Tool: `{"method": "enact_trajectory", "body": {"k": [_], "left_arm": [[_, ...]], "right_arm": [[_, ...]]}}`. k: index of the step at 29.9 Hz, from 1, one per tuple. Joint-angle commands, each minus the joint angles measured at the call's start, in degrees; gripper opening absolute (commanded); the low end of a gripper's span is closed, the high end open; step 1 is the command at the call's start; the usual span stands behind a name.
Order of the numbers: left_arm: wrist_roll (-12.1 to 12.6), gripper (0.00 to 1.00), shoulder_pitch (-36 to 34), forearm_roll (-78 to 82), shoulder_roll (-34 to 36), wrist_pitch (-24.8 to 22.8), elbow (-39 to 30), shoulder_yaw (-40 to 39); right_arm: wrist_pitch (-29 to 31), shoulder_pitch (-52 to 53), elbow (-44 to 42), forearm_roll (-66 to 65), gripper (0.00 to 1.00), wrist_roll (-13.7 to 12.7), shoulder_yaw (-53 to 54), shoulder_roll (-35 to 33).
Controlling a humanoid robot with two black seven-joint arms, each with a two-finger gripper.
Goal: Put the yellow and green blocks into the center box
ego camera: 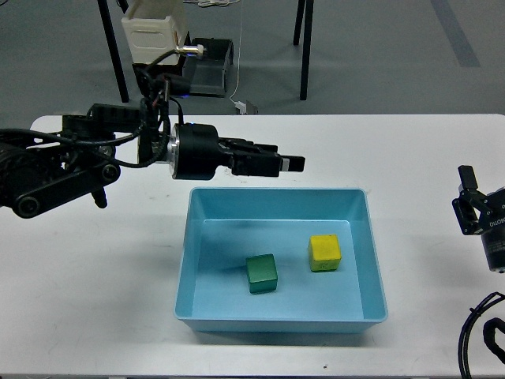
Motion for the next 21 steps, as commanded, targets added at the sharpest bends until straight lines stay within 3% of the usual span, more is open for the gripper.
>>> {"method": "enact_trajectory", "body": {"k": [1, 4, 9, 14, 21], "left_arm": [[-0.01, 1.0, 9.41, -10.86, 1.48, -0.41, 0.0, -13.58], [-0.01, 1.0, 16.62, -16.84, 1.13, -0.32, -0.18, -22.12], [-0.01, 1.0, 25.68, -30.72, -0.98, 2.65, -0.97, -31.18], [-0.01, 1.0, 32.72, -43.9, -1.25, 5.65, -4.57, -35.06], [-0.01, 1.0, 40.19, -67.27, -0.81, 5.65, -5.62, -35.24]], "right_arm": [[-0.56, 3.55, -0.05, 14.87, 1.0, -7.4, -1.29, -0.05], [-0.21, 3.74, 0.21, 23.59, 1.0, -9.26, -1.64, 0.21], [1.19, 2.16, 0.65, 31.51, 1.0, -9.79, -1.56, -0.05], [4.36, -1.88, 2.14, 40.65, 1.0, -14.88, -0.85, 0.48], [5.15, -4.61, 2.32, 55.24, 1.0, -15.94, 0.11, 0.48]]}}
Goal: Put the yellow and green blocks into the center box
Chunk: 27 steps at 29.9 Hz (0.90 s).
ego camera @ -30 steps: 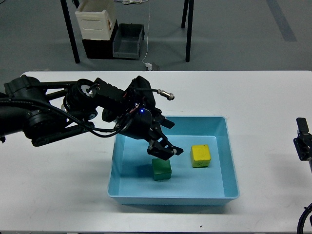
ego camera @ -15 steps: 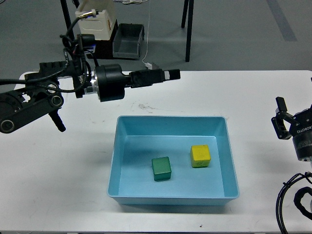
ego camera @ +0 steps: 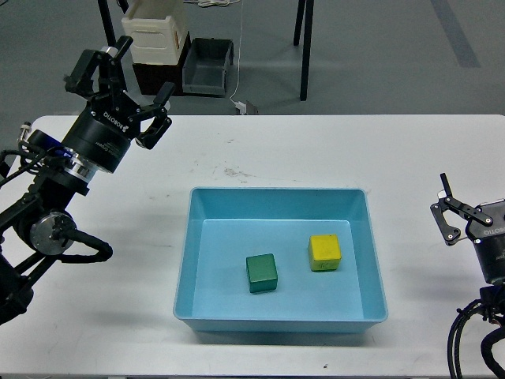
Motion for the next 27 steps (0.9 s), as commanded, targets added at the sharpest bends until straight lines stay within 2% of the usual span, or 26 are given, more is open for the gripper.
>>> {"method": "enact_trajectory", "body": {"k": [1, 5, 12, 20, 27], "left_arm": [[0.0, 1.0, 4.65, -15.34, 0.44, 0.23, -1.77, -0.28], [0.0, 1.0, 9.56, -26.17, 2.46, 0.15, -5.28, -1.51], [0.0, 1.0, 19.85, -31.98, 0.1, -0.56, -11.53, -6.79], [0.0, 1.0, 23.29, -43.4, -1.23, -0.99, -13.55, -6.7], [0.0, 1.0, 24.34, -45.18, -0.17, -6.0, -16.01, -5.65]], "right_arm": [[0.34, -1.12, 0.03, 7.43, 1.0, -0.77, 0.46, 0.0], [0.25, -2.0, 0.29, 9.29, 1.0, -2.62, 0.55, 0.0], [2.44, -4.98, 0.12, 15.88, 1.0, -2.71, 0.38, 0.0], [2.71, -8.77, -0.32, 19.4, 1.0, -2.71, -0.15, 0.0], [2.71, -9.03, -0.41, 19.31, 1.0, -2.62, -0.68, 0.27]]}}
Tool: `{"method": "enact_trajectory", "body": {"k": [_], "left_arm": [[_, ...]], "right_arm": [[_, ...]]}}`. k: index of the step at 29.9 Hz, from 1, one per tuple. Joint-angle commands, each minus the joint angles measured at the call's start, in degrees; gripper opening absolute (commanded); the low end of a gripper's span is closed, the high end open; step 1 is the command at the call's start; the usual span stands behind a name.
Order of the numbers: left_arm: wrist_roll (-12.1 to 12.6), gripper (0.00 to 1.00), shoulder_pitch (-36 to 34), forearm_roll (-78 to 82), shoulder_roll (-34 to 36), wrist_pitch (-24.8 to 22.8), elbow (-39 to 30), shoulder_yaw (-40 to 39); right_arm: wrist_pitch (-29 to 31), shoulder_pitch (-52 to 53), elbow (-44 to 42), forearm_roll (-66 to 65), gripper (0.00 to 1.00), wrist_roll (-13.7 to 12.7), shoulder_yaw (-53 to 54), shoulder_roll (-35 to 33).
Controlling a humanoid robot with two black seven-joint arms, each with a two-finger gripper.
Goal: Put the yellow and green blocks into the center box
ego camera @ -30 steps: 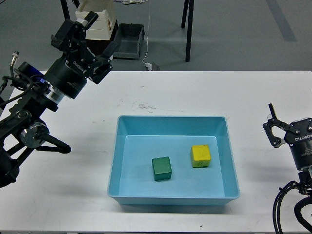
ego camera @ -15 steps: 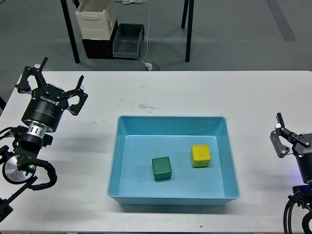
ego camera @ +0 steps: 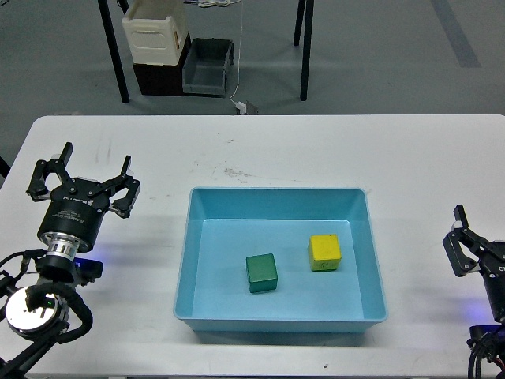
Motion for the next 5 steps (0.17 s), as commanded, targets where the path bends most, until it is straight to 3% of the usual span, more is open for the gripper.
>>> {"method": "enact_trajectory", "body": {"k": [1, 5], "left_arm": [[0.02, 1.0, 1.55, -0.33, 0.78, -1.95, -1.96, 0.26], [0.02, 1.0, 2.43, -0.77, 0.7, -1.86, -2.05, -0.19]], "right_arm": [[0.0, 0.02, 0.0, -0.03, 1.0, 0.04, -0.11, 0.21], [0.0, 0.02, -0.09, -0.03, 1.0, 0.04, -0.02, 0.21]]}}
